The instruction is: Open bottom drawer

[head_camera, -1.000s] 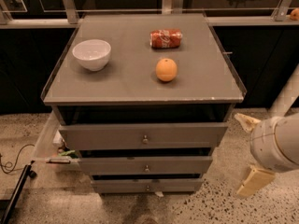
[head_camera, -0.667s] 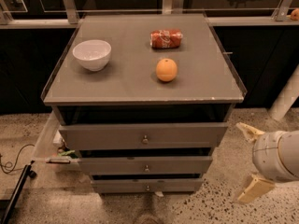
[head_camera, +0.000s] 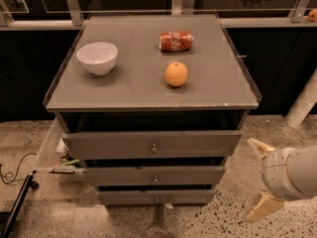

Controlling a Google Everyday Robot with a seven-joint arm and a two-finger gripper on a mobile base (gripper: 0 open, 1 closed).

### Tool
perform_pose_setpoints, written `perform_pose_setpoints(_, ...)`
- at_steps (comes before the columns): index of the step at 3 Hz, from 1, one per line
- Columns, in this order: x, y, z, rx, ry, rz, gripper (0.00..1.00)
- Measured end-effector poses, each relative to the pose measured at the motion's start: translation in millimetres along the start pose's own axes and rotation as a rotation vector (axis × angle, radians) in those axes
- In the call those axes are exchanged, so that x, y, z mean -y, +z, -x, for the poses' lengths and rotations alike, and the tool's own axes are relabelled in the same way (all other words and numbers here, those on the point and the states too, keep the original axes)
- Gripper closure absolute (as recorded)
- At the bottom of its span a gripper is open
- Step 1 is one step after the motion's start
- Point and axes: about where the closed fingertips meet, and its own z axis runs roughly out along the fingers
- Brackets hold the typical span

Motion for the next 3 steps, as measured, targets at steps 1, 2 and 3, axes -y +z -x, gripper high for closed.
perform_pose_setpoints(1,-26,60,-22,0.006,0.038,0.041,0.0)
perform_pose_setpoints(2,-46,120,-43,0.041,0.06,0.058,0.0)
perform_pose_setpoints(3,-56,173,-58,0.093,0.067,0.066,0.0)
